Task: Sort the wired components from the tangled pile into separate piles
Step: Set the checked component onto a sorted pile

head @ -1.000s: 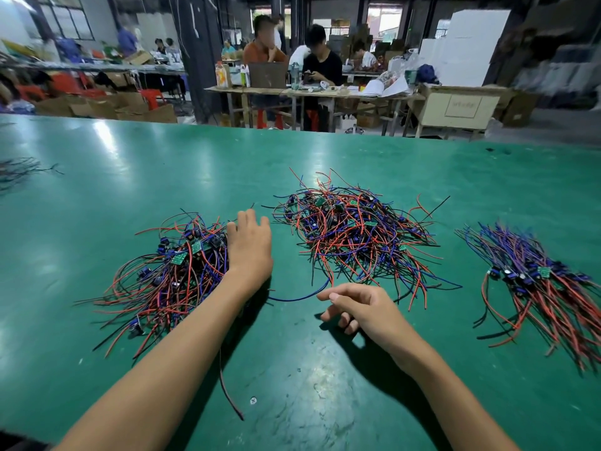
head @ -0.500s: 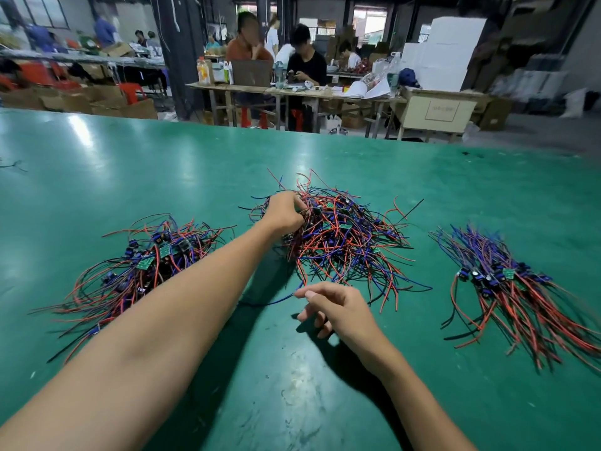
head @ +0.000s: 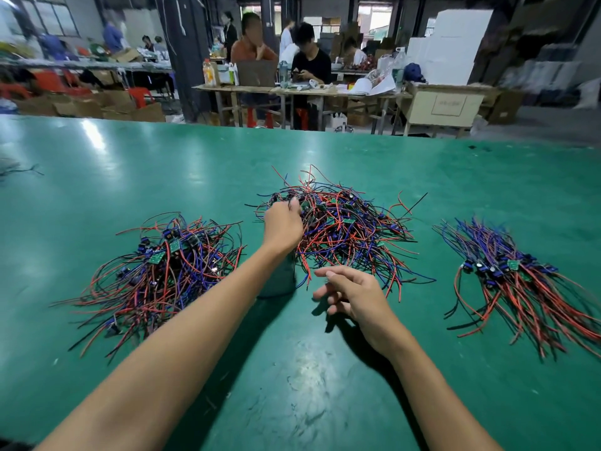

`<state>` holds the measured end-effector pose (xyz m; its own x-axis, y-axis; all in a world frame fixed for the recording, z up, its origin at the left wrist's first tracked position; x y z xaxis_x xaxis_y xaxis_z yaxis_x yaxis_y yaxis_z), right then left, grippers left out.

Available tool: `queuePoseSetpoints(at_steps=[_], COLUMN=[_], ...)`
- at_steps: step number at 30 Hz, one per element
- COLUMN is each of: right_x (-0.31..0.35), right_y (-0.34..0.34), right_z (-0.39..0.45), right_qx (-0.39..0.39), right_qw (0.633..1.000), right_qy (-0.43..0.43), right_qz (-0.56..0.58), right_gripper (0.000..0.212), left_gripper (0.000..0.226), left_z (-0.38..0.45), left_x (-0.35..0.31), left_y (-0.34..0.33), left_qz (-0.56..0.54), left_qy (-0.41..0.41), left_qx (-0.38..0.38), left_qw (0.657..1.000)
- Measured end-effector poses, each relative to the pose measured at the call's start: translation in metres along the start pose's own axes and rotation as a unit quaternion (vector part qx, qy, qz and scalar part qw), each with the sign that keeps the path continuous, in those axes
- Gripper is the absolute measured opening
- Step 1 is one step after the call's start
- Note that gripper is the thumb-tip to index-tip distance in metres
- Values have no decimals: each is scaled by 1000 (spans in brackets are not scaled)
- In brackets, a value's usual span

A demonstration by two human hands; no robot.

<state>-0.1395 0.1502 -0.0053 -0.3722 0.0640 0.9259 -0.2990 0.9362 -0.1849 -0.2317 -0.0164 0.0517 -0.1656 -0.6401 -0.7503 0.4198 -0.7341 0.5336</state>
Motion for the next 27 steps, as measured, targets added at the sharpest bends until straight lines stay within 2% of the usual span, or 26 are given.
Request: queuePoseSetpoints(at_steps=[2, 4, 5, 9, 13, 15, 17, 19, 21, 23, 25, 27], right_x=[1, 4, 5, 8, 5, 6, 7, 6, 6, 7, 8, 8], right_y=[-1, -4, -6, -12, -14, -14, -11, -9, -11, -14, -17, -17], right_z=[1, 2, 1, -6, -10, -11, -11, -10, -10, -10, -10, -9], right_qx=[2, 9, 12, 34, -4, -21, -38, -42, -36, -30, -20, -11], right_qw=[1000, 1000, 1000, 998, 997, 995, 995, 997, 998, 999, 1000, 1000], right_qy=[-7, -11, -9, 37, 65, 76, 79, 60, 41, 28, 18, 10], right_qz=[10, 18, 23, 46, 53, 53, 40, 26, 12, -1, -7, -10], right_gripper=[24, 32, 36, 25, 29, 24, 20, 20, 20, 19, 20, 21], left_gripper=[51, 54, 55, 56, 59, 53, 36, 31, 31, 23, 24, 54], left_z=[-13, -31, -43, -81, -83, -83, -79, -71, -57, -44, -39, -49], left_x=[-19, -33, -37, -28, -23, -27, -36, -42, -34, -13, 16, 35], left_y=[8, 9, 8, 1, 5, 18, 48, 80, 109, 130, 140, 145], left_qz=[-174, -351, -388, -395, -421, -357, -200, -33, 84, 154, 238, 353], left_qy=[5, 8, 1, -4, 31, -33, -192, -308, -298, -213, -90, 10], left_qx=[-34, -13, 3, 15, 31, 4, -82, -162, -191, -133, 18, 187], left_qw=[984, 936, 922, 918, 906, 933, 957, 937, 931, 956, 967, 917])
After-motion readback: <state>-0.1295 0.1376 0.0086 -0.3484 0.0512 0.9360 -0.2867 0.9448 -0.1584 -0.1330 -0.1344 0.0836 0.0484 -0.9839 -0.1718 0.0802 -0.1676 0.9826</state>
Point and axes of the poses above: each hand's wrist, its own z-axis towards the middle knuckle, its own y-axis out of the back of the hand, x = y × z, the point moved 5 cm from there along z, towards the middle knuckle, and after that the axes turned 13 degrees about -y, right-handed, at the moved point
